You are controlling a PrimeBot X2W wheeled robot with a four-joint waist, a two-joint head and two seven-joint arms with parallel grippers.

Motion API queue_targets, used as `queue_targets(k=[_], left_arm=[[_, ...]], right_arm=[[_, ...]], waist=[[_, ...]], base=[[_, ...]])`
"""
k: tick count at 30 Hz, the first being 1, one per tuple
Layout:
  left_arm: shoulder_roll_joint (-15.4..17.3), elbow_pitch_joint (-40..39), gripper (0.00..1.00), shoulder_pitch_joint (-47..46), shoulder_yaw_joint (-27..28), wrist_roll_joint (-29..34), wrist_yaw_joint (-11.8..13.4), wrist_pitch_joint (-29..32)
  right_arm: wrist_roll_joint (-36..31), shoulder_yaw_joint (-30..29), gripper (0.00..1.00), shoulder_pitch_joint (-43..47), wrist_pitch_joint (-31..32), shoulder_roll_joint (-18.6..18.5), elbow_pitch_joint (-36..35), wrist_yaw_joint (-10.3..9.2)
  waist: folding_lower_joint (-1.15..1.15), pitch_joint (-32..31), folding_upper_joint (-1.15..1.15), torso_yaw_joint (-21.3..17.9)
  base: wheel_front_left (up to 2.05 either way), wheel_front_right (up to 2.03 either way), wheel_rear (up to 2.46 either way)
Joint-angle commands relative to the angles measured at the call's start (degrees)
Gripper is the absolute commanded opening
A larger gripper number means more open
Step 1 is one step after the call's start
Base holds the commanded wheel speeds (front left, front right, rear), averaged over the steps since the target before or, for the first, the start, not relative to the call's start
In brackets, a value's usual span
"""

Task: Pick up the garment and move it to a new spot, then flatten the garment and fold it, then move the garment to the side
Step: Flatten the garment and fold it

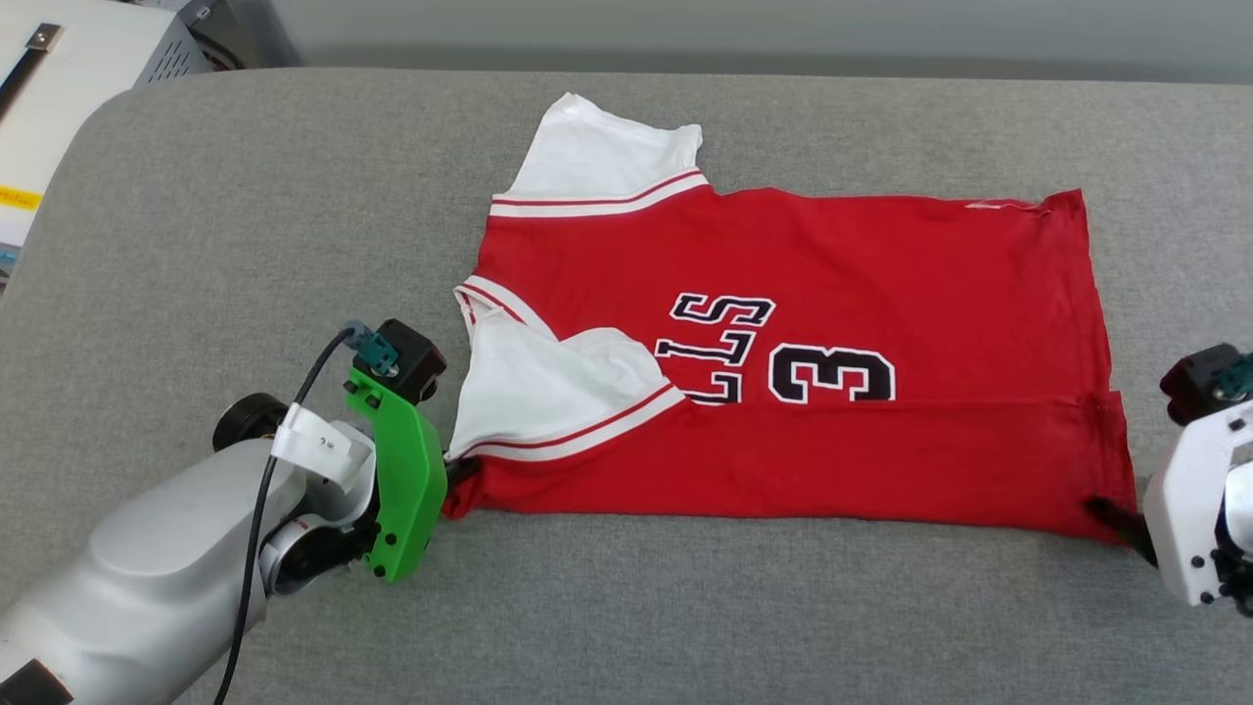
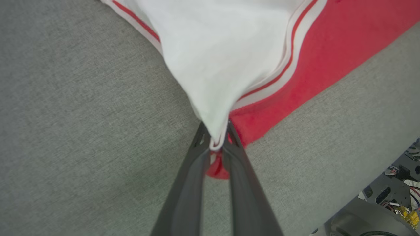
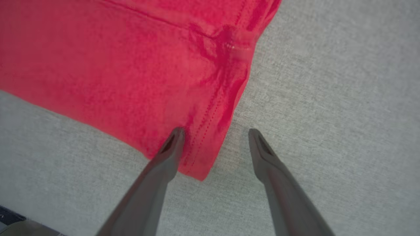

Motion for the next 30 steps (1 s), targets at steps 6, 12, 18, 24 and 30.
queue_targets(k=[6, 12, 18, 24, 30], left_arm=[[-0.17, 0.48, 0.00, -1.11, -0.40, 1.36, -0.13, -1.72], [0.17, 1.73, 0.00, 0.59, -0.62, 0.77, -0.13, -3.52], [0.48, 2.98, 0.00, 3.04, -0.72, -0.61, -0.13, -5.31], [1.94, 2.40, 0.00, 5.11, -0.60, -2.22, -0.13, -6.68], [4.20, -0.74, 0.00, 8.18, -0.85, -2.71, -0.07, -7.23]], right_arm=[[-0.49, 3.56, 1.00, 0.30, -1.85, 3.92, 7.55, -0.03], [1.40, 6.93, 0.00, 0.91, -4.79, 5.17, 9.30, -0.03], [2.56, 6.11, 0.00, -0.11, -8.86, 4.12, 9.71, -0.03], [3.24, 4.45, 0.00, 1.78, -12.91, 1.98, 5.73, -0.03], [3.62, 1.86, 0.00, 7.30, -13.54, -0.14, 0.26, -0.03]], waist=[[0.00, 2.07, 0.00, 0.70], [0.00, 1.41, 0.00, 0.02], [0.00, -1.80, 0.00, -0.78], [0.00, -5.64, 0.00, -0.80], [0.00, -8.63, 0.00, -0.78]], base=[[0.00, 0.00, 0.00], [0.00, 0.00, 0.00], [0.00, 0.00, 0.00], [0.00, 0.00, 0.00], [0.00, 0.00, 0.00]])
